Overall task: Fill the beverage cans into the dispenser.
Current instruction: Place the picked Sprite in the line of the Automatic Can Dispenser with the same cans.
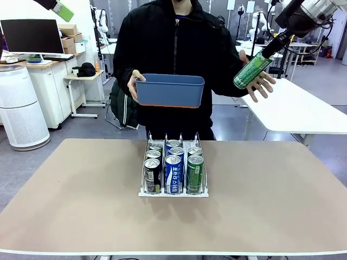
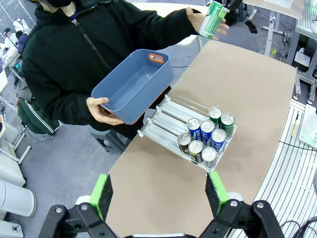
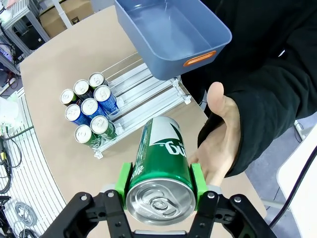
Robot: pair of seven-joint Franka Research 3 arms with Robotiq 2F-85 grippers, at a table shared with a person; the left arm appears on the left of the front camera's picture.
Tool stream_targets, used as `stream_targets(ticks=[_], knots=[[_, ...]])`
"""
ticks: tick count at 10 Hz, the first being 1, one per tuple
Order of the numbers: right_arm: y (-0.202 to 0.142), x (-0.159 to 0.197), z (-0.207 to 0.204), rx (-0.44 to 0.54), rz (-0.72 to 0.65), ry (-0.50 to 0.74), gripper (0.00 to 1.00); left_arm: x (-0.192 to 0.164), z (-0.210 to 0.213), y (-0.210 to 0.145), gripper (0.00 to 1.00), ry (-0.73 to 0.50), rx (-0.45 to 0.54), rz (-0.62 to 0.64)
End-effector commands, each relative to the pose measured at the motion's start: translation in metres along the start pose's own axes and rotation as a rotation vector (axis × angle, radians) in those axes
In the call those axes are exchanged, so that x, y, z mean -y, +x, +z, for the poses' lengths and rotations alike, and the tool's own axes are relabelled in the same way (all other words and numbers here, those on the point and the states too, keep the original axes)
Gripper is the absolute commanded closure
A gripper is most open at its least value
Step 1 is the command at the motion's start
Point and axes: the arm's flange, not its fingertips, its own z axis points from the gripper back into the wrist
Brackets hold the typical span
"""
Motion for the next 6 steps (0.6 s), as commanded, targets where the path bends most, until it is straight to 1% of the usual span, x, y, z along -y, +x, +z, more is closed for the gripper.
stream_targets(ticks=[1, 2, 4, 5, 6], knots=[[0.0, 0.0, 0.001, 0.008, 0.008, 0.0, 0.79, 0.0, 0.0, -0.001, 0.0, -0.013, 0.002, 0.0], [0.0, 0.0, 0.0, 0.0, 0.0, 0.0, 0.42, 0.0, 0.0, -0.001, 0.0, -0.013, 0.002, 0.0], [-0.004, -0.007, 0.003, -0.011, -0.001, 0.011, 0.42, 0.0, 0.0, -0.001, 0.0, -0.013, 0.002, 0.0], [-0.005, -0.008, 0.007, -0.027, 0.012, 0.02, 0.42, 0.0, 0.0, -0.001, 0.0, -0.013, 0.002, 0.0], [-0.006, -0.016, 0.009, -0.046, 0.053, 0.004, 0.42, 0.0, 0.0, -0.001, 0.0, -0.013, 0.002, 0.0]])
